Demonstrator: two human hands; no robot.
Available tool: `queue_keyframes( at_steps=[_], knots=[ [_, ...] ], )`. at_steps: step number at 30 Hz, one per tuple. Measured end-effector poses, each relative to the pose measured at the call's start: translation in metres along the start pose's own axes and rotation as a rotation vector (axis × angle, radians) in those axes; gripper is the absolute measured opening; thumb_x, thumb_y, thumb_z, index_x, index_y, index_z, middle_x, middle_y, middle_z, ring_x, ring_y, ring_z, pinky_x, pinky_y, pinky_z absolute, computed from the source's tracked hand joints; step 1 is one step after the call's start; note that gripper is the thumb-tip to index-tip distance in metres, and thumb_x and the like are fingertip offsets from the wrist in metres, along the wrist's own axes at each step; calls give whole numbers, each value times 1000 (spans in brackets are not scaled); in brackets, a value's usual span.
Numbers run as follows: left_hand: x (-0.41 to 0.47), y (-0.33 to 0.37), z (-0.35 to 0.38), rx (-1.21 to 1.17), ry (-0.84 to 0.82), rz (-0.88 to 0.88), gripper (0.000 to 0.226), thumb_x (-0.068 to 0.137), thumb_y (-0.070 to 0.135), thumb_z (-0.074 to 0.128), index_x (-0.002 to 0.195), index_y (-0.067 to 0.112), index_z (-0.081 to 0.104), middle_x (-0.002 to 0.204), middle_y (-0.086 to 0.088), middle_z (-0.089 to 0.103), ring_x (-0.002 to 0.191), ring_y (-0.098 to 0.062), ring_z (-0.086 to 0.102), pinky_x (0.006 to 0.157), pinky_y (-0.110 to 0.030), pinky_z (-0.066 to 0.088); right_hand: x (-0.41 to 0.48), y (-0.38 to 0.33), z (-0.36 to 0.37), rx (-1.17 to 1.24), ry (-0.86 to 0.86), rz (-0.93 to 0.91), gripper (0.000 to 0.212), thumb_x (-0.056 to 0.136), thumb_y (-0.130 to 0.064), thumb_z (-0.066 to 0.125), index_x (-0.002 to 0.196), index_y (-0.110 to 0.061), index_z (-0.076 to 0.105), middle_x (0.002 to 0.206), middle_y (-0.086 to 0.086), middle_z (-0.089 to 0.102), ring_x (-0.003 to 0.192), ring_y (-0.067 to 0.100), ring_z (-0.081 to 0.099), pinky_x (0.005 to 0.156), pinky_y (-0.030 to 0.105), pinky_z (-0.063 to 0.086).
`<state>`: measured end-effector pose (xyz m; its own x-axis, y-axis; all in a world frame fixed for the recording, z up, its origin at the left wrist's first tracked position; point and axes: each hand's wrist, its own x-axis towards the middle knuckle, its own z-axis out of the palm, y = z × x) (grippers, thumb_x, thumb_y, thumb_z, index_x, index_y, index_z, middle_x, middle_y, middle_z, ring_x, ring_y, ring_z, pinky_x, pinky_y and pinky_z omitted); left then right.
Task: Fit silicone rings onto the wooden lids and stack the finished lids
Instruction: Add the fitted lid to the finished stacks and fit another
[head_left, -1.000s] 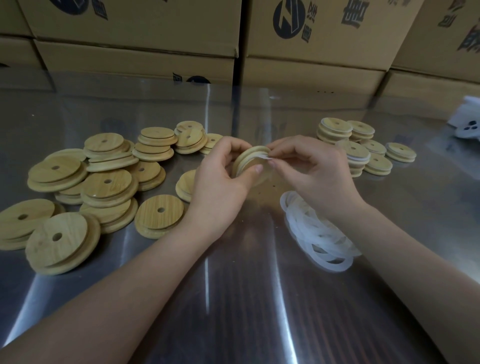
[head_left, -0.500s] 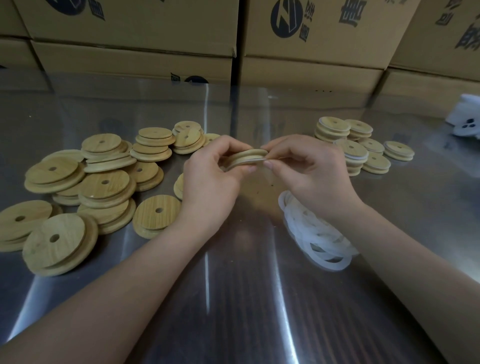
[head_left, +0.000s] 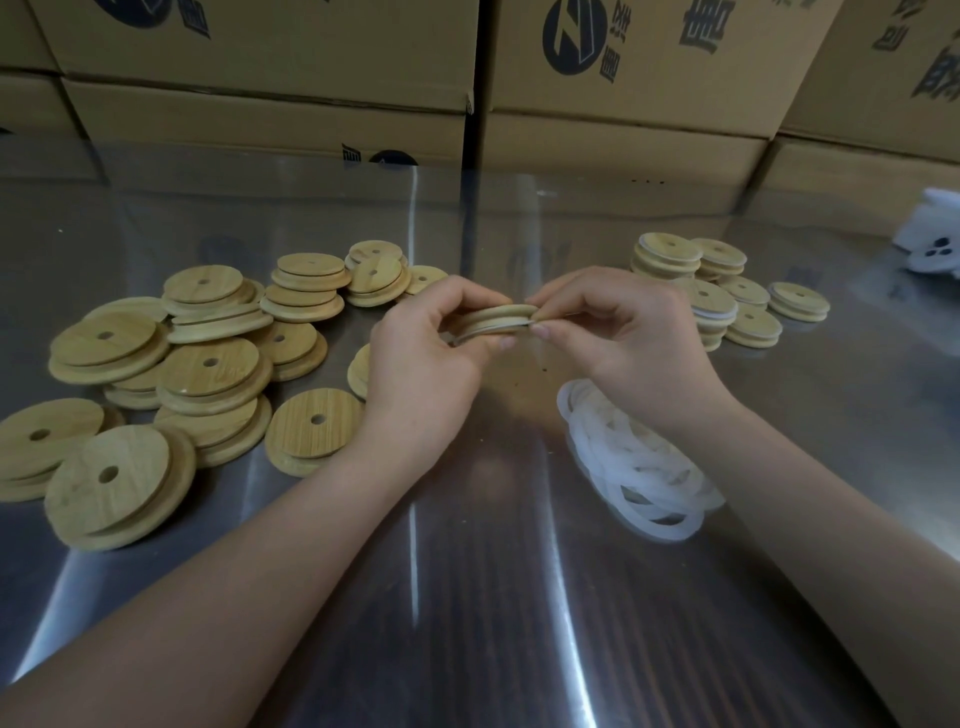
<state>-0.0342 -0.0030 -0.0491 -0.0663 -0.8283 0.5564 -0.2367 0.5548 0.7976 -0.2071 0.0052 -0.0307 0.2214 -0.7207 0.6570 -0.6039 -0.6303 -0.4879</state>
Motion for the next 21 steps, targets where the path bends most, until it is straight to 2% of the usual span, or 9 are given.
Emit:
queue_keyframes(
  at_steps=[7,11,15,18,21],
  knots=[
    [-1,0,1,-16,-6,5,37,77,4,79,84,38,64,80,20,67,83,2,64,76,-11,48,1,-1,-2,33,-26,61,3,82,0,74,85,-2,74,91,6,71,89,14,68,81,26,55],
    [-1,1,0,-37,-7,-17,35,77,6,79,85,37,65,82,17,68,84,0,65,78,-15,51,2,-3,-3,32,-37,101,4,83,-3,73,86,-4,74,93,2,71,89,13,68,82,28,55],
    [-1,0,0,-67,-6,-36,33,77,6,79,86,36,66,84,14,69,85,-2,67,80,-22,55,3,-3,-4,94,-61,188,8,84,-4,72,87,-12,73,97,0,72,91,8,68,84,24,54],
    [-1,-1,1,-94,-7,-59,34,77,6,79,85,36,66,84,13,71,85,-5,68,81,-24,56,5,-2,-6,160,-90,270,11,85,-4,72,87,-15,70,100,-1,72,93,9,69,88,28,56],
    [-1,-2,1,-108,-12,-67,36,77,6,79,84,38,66,85,14,71,85,-4,68,79,-20,55,6,0,-8,242,-114,319,14,85,-1,70,86,-15,69,101,4,72,95,16,70,90,36,57]
  ],
)
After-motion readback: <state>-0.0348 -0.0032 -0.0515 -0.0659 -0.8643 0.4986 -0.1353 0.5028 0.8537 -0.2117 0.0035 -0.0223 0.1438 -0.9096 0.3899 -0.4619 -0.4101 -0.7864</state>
